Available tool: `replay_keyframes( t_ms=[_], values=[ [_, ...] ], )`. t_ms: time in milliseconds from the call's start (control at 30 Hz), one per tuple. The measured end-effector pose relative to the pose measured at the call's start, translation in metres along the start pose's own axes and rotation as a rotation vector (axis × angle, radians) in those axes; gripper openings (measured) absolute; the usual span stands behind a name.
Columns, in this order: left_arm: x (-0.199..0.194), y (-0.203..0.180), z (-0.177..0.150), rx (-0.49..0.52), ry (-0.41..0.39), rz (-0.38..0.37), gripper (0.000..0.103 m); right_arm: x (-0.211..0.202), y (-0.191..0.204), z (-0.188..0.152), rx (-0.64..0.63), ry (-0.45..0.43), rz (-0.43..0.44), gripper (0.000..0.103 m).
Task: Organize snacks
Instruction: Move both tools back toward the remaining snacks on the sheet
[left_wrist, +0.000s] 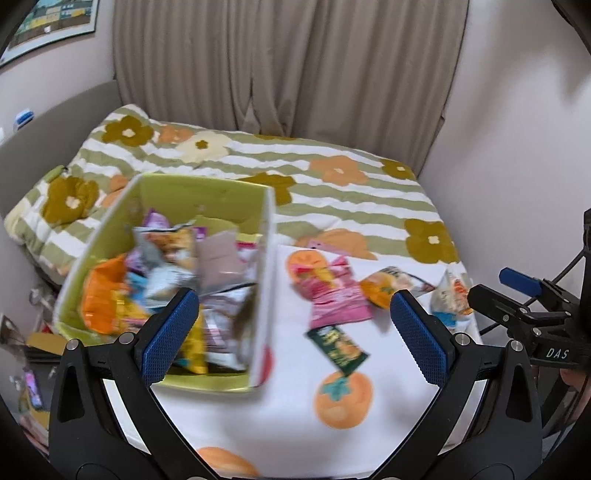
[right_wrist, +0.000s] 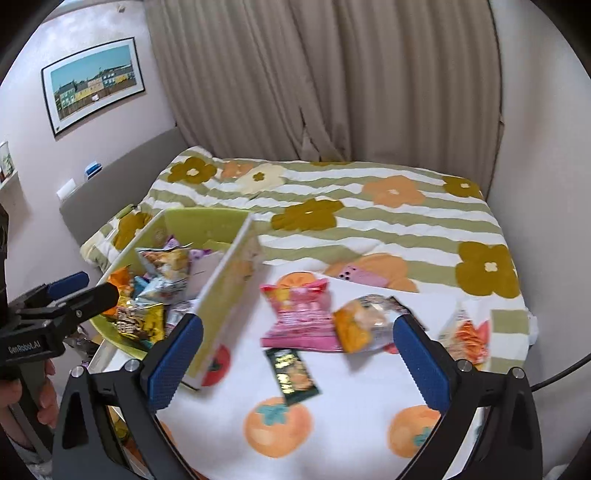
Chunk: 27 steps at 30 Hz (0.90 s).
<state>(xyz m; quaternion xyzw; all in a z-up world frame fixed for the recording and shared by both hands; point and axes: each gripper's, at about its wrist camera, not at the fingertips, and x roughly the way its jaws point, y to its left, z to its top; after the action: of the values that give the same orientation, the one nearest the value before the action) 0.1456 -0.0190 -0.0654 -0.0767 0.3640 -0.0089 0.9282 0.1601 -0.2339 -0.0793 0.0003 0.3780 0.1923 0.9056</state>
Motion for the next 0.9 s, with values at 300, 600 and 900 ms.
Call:
replay_keyframes(
  t_ms=[300,600,900],
  values=[
    [0.076,-0.056,0.007,-0.020,0.121,-0.008,0.103,0.016,-0.070,0.010,0.152,0.003,0.014,0.103],
    [0.168,-0.047,0.001,-0.085,0.263,-0.015,0.103,0.082,-0.100,0.008,0.345,0.127,0.065,0.103],
    [0.238,-0.048,-0.009,-0.071,0.374,-0.023,0.103,0.150,-0.114,-0.008,0.568,0.241,0.039,0.103]
  ],
)
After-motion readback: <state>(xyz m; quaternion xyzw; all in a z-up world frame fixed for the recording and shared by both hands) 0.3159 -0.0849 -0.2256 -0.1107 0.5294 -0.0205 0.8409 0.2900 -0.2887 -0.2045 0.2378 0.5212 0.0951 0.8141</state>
